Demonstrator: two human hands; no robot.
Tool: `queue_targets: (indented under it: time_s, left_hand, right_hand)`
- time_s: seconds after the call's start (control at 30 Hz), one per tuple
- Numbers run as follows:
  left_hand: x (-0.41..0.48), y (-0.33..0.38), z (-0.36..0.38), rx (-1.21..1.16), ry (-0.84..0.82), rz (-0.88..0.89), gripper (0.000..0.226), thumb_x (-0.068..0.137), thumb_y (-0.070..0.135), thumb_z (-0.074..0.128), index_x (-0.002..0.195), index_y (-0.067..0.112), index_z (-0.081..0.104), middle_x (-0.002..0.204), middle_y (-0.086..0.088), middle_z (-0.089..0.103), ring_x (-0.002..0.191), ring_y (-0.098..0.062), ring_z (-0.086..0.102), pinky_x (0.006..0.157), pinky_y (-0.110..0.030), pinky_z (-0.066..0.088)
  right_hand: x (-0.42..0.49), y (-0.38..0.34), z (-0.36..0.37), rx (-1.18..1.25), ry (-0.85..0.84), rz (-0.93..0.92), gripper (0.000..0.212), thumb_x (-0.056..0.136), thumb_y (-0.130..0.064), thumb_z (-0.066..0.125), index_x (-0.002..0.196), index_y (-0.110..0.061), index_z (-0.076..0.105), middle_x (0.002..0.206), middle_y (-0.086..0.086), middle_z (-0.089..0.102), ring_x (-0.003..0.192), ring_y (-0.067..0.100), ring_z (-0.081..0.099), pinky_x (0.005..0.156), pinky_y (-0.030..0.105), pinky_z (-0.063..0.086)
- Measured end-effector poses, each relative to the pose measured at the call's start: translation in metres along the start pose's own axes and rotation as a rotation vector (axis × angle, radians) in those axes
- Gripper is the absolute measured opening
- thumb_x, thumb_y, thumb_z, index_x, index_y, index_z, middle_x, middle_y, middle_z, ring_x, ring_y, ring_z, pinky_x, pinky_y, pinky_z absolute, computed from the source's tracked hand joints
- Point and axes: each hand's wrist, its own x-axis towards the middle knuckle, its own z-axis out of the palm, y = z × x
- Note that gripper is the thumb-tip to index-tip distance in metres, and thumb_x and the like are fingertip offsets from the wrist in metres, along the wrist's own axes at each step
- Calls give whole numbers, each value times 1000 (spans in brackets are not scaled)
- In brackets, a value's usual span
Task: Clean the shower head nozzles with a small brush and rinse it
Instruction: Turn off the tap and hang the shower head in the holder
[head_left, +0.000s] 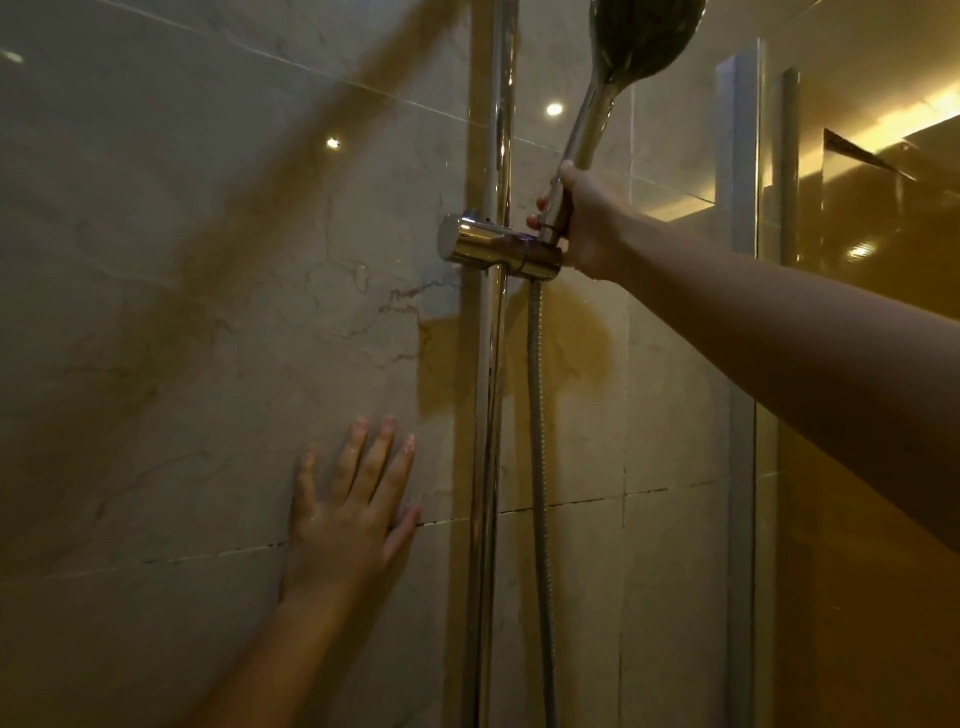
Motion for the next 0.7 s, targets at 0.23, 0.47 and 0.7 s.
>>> queue_targets:
  time_s: [0.23,0.47,0.7]
  left_hand:
    - [-1,0,0,-3,-9,5,66,88,49,27,147,19,24,156,-7,21,144,-25,14,108,-58,15]
    - [0,-1,-1,-12,16,11,66,88,48,30,146,18,27,155,-8,23,144,-25,13,108,-58,16]
    - [0,-1,-1,-20,30,17,67,88,48,30,147,18,22,156,-8,19,144,-25,12,108,-59,17]
  right_hand:
    - [-1,9,-3,-29,-95,38,34,98,-48,36,103,-17,48,93,2,47,88,15,52,83,33,47]
    - [0,10,-5,-38,-134,36,36,97,-52,33,93,-19,48,91,1,47,91,17,51,95,41,44]
    - [-10,18,-6,-83,-135,68,56,97,-55,29,132,-13,41,125,8,53,119,24,49,105,47,31]
